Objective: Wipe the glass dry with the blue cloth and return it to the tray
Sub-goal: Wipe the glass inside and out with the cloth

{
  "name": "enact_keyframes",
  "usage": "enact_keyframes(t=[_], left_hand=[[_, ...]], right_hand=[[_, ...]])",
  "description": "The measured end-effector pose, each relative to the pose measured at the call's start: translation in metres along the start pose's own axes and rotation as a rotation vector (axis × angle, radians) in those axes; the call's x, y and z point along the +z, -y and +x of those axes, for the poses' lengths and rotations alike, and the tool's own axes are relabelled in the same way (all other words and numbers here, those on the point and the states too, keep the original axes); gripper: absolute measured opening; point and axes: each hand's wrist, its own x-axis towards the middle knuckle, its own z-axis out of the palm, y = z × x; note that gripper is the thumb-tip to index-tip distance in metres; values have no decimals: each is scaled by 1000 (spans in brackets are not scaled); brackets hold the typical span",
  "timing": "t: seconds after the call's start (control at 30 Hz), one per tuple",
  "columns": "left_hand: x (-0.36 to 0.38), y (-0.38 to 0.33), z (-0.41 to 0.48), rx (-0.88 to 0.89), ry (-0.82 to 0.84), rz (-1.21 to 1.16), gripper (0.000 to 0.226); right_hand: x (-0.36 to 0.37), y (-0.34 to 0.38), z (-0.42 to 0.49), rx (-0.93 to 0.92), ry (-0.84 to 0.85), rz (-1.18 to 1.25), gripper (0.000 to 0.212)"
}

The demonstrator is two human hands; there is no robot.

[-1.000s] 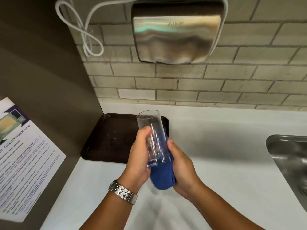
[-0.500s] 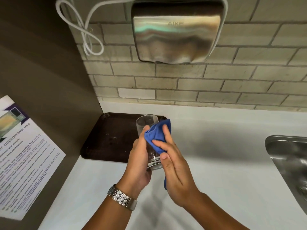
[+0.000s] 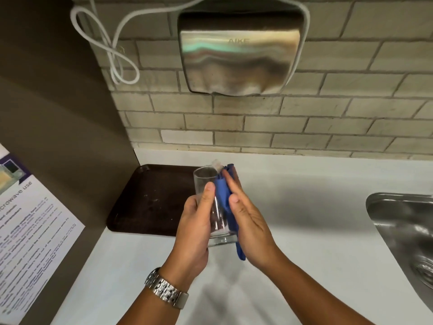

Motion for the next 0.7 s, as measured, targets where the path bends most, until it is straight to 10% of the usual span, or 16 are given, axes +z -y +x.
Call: enact_keyframes(t=[0.2, 0.7], left_hand=[[4, 0, -1, 45, -53, 57, 107], [4, -3, 11, 37, -105, 109, 57]], right_hand=[[2, -5, 5, 107, -73, 107, 48], [5, -15, 11, 180, -68, 215, 44]])
